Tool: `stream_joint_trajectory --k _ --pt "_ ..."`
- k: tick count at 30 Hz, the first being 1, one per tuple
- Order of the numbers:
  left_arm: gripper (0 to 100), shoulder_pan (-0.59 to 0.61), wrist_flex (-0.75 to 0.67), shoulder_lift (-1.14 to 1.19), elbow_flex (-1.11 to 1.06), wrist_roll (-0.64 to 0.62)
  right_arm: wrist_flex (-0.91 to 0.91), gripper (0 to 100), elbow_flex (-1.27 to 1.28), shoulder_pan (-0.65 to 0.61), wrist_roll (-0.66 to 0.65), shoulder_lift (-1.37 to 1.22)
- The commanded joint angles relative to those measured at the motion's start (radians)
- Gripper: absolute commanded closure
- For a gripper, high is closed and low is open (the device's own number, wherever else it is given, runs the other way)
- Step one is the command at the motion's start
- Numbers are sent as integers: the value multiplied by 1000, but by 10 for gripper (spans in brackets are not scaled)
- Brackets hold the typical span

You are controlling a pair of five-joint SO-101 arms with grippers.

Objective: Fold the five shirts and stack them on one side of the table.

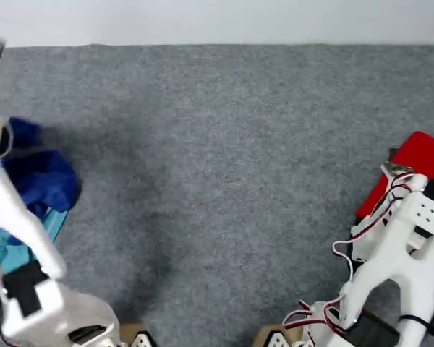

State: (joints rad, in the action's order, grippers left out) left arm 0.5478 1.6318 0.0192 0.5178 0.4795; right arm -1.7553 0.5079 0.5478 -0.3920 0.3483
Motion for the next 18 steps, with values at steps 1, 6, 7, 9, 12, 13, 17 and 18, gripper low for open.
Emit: stream_joint_trajectory --k 1,6,7,9,12,13,17,18 --pt "995 -195 35 -164 93 -158 -42 989 -3 -8 18 47" --pt "995 -543 49 -278 111 -296 -42 989 18 -8 72 50" --pt "995 -612 49 -290 111 -316 -42 989 34 -8 72 58" --pt "995 -730 64 -295 110 -339 -42 989 72 -12 69 94" --pt "994 -832 104 -279 65 -338 -41 989 114 -15 66 177" --pt "991 -833 112 -269 31 -338 -39 989 115 -15 66 209" --pt "923 -798 112 -219 -179 -338 -38 989 114 -16 38 323" --pt "889 -787 109 -206 -231 -341 -38 989 114 -16 15 343"
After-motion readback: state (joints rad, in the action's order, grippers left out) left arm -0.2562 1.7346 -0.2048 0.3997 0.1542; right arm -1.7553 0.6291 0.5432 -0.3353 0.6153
